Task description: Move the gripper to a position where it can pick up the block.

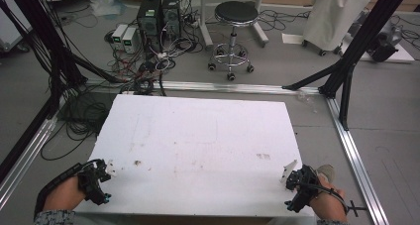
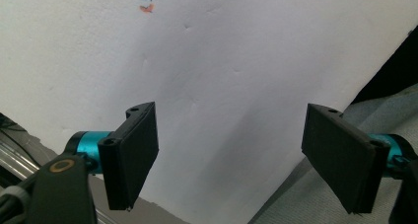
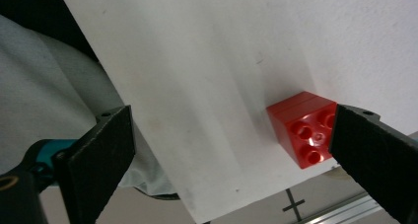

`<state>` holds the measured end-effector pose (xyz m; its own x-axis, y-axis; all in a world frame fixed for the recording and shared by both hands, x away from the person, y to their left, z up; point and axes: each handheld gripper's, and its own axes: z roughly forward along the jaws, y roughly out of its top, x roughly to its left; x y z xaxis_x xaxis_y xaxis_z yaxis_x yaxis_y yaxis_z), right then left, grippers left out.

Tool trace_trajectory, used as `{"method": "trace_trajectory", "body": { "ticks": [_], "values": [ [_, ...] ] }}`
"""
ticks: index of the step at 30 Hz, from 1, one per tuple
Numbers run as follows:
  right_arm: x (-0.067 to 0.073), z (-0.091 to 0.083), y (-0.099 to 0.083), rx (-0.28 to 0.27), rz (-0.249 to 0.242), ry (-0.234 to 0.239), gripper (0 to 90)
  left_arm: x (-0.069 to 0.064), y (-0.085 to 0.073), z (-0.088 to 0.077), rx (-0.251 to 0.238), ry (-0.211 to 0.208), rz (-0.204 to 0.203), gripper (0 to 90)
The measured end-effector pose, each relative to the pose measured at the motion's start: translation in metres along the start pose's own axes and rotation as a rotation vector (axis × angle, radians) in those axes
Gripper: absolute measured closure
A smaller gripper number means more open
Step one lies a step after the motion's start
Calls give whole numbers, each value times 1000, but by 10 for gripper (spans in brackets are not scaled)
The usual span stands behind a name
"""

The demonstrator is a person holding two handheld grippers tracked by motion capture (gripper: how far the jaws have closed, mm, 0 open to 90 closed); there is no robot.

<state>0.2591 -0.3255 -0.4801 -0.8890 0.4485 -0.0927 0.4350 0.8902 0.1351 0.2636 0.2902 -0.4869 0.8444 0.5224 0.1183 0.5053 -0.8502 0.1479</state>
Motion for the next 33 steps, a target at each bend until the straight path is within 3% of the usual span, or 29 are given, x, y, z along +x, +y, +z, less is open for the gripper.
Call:
{"method": "trace_trajectory", "body": {
  "ticks": [8,19,33],
  "values": [
    [-11,-3,-9,-18,-33,8,34,0,0,0,0,3,2,221],
    [-26,-5,-15,-12,-118,-5,34,1,0,0,-3,3,1,221],
    [-38,0,-9,50,-278,-16,34,0,0,1,-5,0,-1,220]
  ]
}}
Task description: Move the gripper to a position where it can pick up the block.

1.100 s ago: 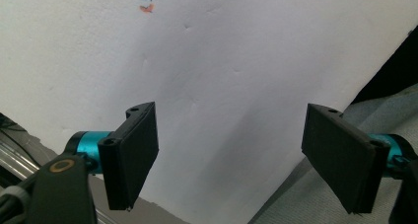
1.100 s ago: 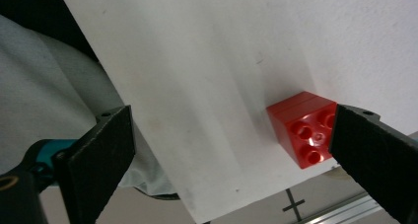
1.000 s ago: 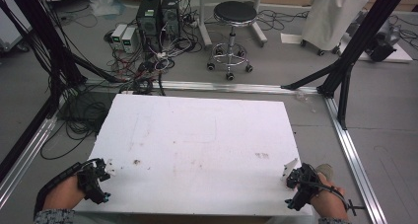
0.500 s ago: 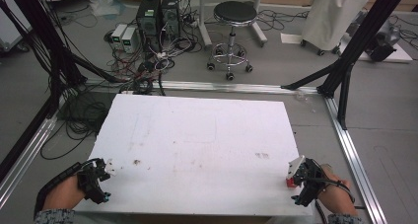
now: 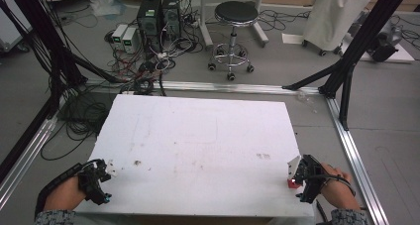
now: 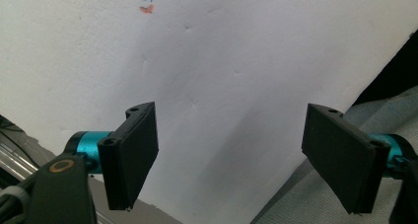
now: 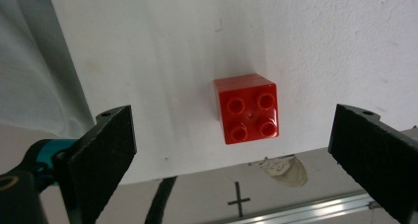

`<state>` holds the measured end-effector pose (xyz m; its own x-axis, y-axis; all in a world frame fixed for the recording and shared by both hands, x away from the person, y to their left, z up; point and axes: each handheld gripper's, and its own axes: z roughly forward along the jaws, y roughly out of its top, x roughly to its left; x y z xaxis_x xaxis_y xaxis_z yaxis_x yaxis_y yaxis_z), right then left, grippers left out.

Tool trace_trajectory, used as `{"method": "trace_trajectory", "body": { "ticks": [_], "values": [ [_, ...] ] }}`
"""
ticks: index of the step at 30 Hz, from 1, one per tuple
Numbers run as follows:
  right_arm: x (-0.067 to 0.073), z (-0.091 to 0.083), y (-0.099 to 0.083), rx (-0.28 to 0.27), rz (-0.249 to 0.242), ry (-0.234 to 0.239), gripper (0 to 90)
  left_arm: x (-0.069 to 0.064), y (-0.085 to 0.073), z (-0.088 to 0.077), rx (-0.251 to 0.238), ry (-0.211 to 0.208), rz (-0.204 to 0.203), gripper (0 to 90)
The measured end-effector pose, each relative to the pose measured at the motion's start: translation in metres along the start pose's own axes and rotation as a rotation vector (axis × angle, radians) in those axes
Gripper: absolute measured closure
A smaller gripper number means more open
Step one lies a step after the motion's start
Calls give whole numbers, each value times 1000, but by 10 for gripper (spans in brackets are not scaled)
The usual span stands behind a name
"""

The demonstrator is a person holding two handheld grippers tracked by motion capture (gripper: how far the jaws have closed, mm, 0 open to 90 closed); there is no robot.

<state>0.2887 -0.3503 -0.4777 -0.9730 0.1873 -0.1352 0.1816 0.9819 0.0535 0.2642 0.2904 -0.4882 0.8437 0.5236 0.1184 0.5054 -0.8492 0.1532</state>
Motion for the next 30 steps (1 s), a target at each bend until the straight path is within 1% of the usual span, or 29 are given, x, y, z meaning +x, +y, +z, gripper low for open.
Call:
{"method": "trace_trajectory", "body": {
  "ticks": [1,3,5,7,8,10,12,17,18,19,22,26,30],
  "values": [
    [-1,0,0,9,-2,5,34,0,0,0,2,0,0,220],
    [-3,1,-1,13,-23,4,34,0,0,0,2,0,1,220],
    [-5,1,-1,16,-36,-9,34,0,0,0,3,1,2,220],
    [-7,1,-2,16,-47,-10,34,0,0,0,2,1,2,220],
    [-7,1,-2,15,-57,-17,34,0,0,0,1,2,2,220],
    [-9,2,-2,15,-78,-8,34,0,0,0,1,2,1,220],
    [-9,3,-1,23,-99,-12,34,0,0,0,1,3,0,220],
    [-12,6,-2,32,-109,-10,34,0,0,0,1,3,1,220],
    [-14,8,-2,27,-120,-13,34,0,0,0,1,2,0,220],
    [-13,8,-2,34,-112,-8,34,0,0,0,2,-1,-1,220],
    [-14,11,-2,41,-126,1,34,0,0,1,4,-1,-6,220],
    [-15,16,-3,44,-118,1,34,0,0,1,5,-1,-5,220],
    [-17,21,-1,38,-122,13,34,0,0,1,7,0,-6,220]
  ]
}}
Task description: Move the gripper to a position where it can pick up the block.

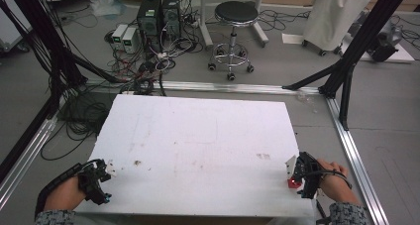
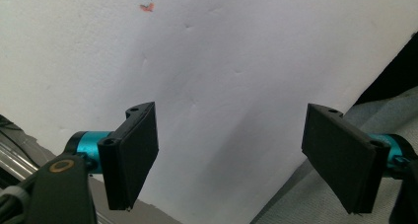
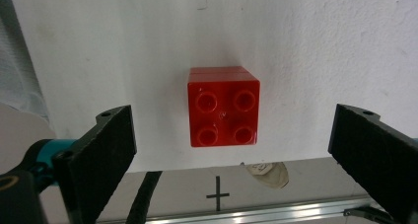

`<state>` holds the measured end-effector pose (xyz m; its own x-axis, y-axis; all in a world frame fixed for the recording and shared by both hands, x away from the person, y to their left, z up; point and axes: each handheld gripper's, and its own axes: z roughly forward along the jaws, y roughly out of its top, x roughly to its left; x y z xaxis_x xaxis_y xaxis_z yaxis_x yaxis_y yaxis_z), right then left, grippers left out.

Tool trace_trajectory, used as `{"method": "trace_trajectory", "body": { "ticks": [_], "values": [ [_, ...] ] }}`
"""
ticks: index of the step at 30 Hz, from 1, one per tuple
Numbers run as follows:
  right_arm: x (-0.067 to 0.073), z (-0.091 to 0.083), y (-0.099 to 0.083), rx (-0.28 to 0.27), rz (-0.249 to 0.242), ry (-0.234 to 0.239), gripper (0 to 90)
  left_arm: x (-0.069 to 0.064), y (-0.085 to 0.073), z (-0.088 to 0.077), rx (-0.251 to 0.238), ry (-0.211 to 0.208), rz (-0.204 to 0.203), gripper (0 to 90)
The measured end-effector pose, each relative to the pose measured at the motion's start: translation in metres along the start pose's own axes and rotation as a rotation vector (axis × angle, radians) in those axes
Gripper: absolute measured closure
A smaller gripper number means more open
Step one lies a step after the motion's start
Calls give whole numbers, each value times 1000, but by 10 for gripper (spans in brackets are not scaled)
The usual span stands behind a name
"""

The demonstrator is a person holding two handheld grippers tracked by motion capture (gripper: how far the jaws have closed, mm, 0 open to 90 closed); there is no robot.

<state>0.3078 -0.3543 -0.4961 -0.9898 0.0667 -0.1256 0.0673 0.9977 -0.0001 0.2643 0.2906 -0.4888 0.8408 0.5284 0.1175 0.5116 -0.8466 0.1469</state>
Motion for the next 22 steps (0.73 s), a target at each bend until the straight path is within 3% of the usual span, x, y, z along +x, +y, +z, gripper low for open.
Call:
{"method": "trace_trajectory", "body": {
  "ticks": [9,22],
  "values": [
    [-1,15,1,8,-11,36,34,1,-1,0,-3,1,-2,220],
    [-1,19,2,3,-3,29,34,0,0,0,-1,-5,2,221]
  ]
}}
